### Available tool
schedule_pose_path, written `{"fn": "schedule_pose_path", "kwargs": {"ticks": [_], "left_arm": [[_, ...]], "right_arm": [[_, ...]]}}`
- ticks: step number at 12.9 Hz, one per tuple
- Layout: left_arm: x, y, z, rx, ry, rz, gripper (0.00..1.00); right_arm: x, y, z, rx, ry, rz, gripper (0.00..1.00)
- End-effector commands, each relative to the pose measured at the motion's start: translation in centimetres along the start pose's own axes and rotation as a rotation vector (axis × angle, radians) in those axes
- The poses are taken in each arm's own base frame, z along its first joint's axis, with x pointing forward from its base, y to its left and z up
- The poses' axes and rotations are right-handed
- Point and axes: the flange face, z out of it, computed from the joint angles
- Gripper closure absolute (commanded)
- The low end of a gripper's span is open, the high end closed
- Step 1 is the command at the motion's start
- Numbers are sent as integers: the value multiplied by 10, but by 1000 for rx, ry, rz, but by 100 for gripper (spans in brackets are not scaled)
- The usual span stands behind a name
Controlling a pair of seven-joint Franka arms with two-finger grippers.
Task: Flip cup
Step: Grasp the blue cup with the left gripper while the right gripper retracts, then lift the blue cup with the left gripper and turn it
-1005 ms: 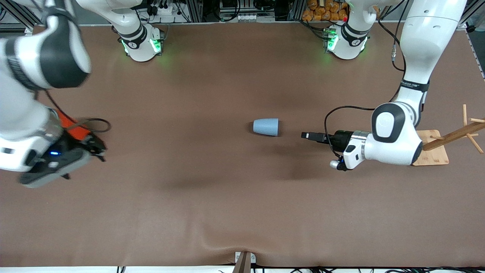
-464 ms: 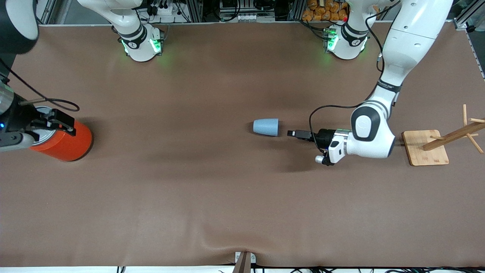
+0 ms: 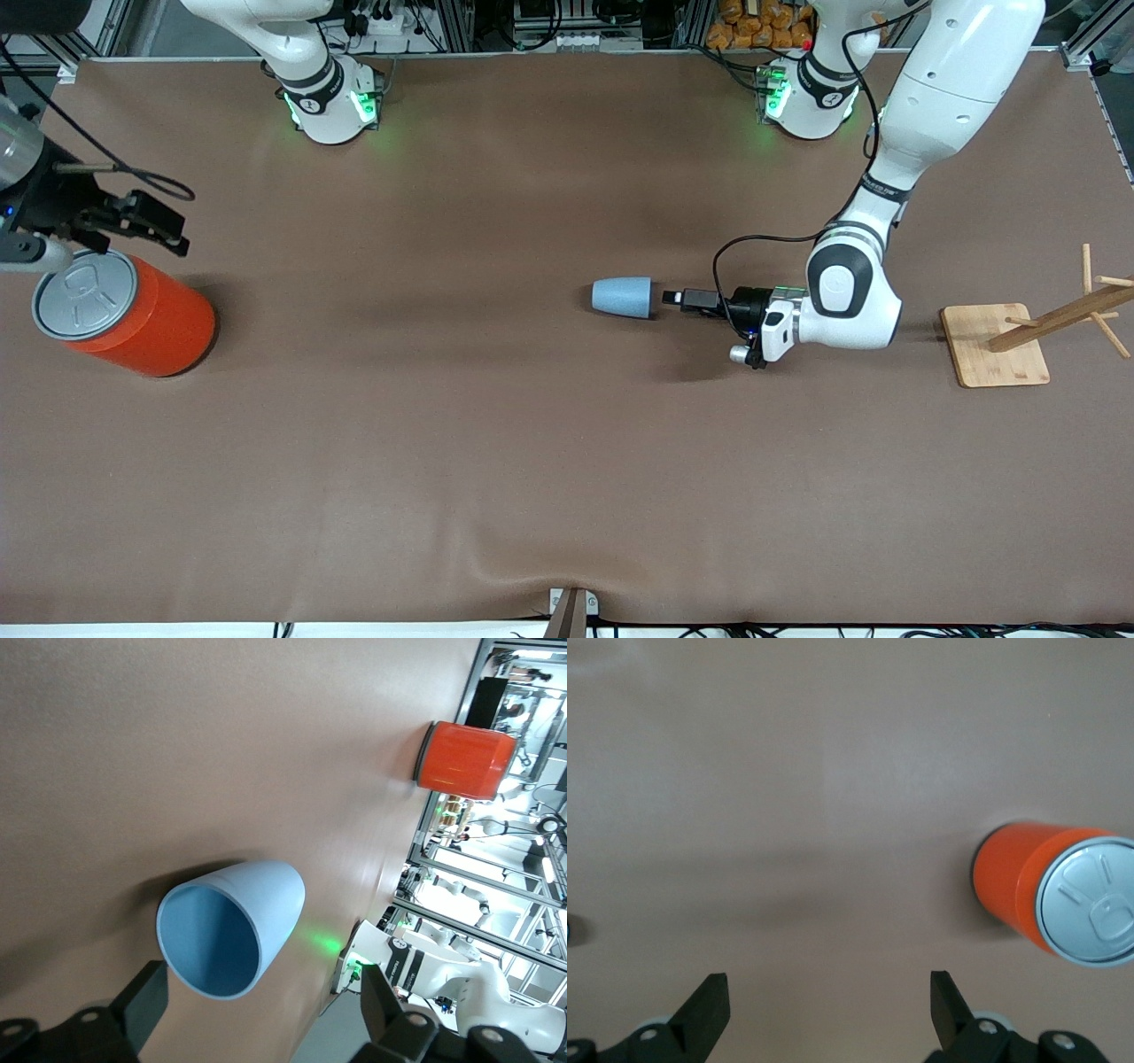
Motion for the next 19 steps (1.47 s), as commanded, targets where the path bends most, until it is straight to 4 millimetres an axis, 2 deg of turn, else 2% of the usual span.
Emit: {"fn": "schedule_pose_path", "kwargs": {"ticks": [1,2,4,8,10,11,12,13,15,16,19], "left_arm": [[-6,0,8,-12,23,12,8],[-7,4,18,-27,29,3,14],[-7,5,33,-21,48,-4,15],[-9,-7,51,-55,67,12,22],[-10,-8,60,-69,70,14,29],[-11,-7,62,-71,69,14,35],[-12,-7,64,-70,65,14,47],[-12,-7,64,-70,65,14,61],[-12,-8,64,-70,65,26,95],[-11,-9,63,-70,69,41,100],[-7,4,56,-103,107,30,100]], "right_arm": [[-21,4,12,19,37,11,0],[-13,3,3,22,62,-22,0],[5,6,-12,12,89,-35,0],[0,3,-23,7,64,-38,0],[1,7,-25,18,69,-31,0],[2,11,-25,18,69,-25,0],[1,11,-25,15,68,-19,0],[2,12,-26,12,70,-24,0],[2,14,-26,10,70,-21,0],[2,13,-27,9,71,-21,0],[2,14,-26,9,70,-20,0]]}}
